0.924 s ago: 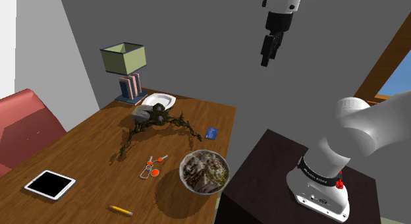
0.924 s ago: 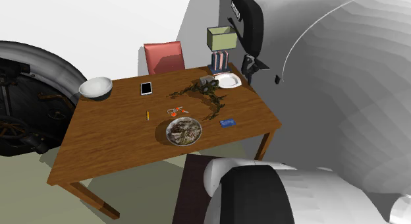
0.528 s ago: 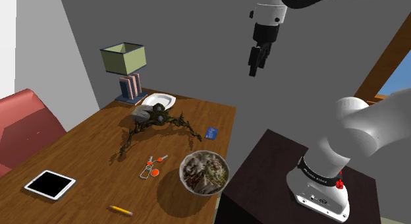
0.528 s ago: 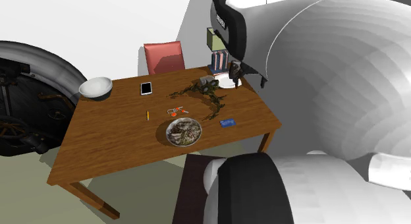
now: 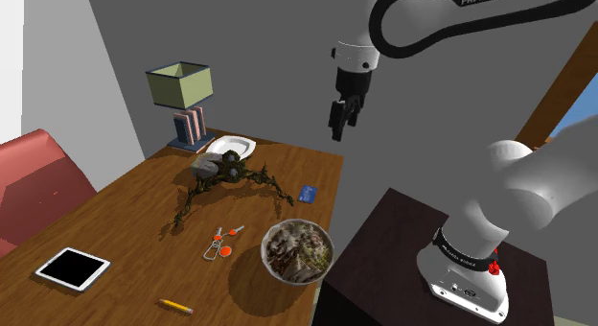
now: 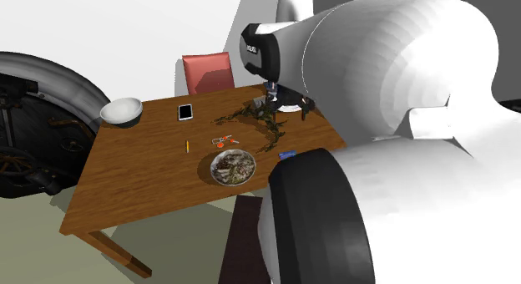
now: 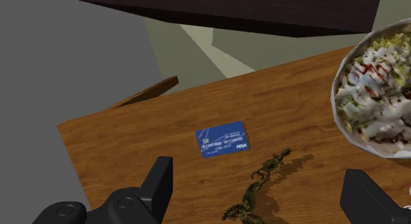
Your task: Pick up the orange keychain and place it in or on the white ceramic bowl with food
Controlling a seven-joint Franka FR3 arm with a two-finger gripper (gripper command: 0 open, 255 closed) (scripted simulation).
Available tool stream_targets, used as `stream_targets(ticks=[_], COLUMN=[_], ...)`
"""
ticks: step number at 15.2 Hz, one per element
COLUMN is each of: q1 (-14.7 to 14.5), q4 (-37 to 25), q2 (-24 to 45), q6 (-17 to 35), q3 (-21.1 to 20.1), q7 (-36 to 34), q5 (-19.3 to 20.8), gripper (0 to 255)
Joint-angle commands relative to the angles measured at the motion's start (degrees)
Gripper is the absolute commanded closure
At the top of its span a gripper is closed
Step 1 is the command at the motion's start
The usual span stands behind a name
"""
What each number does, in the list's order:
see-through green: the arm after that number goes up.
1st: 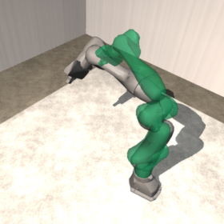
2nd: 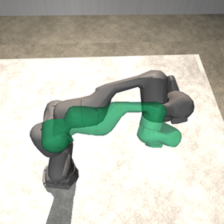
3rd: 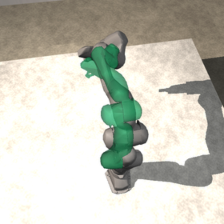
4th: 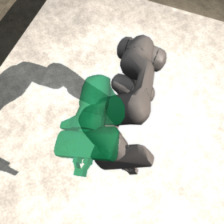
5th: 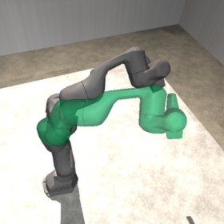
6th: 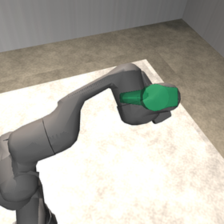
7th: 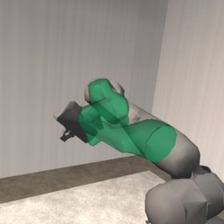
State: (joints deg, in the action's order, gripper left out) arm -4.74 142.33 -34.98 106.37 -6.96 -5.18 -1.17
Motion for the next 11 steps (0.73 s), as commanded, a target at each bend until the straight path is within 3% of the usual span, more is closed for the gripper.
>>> stream_targets(ticks=[1,11], q1=[-0.6,-3.4], q4=[0.3,-2.5], q2=[2.7,19.9], q6=[3.2,17.7], q3=[-1.4,-9.4], q7=[-1.6,-10.9], q5=[-0.8,-2.0], gripper=[0,0])
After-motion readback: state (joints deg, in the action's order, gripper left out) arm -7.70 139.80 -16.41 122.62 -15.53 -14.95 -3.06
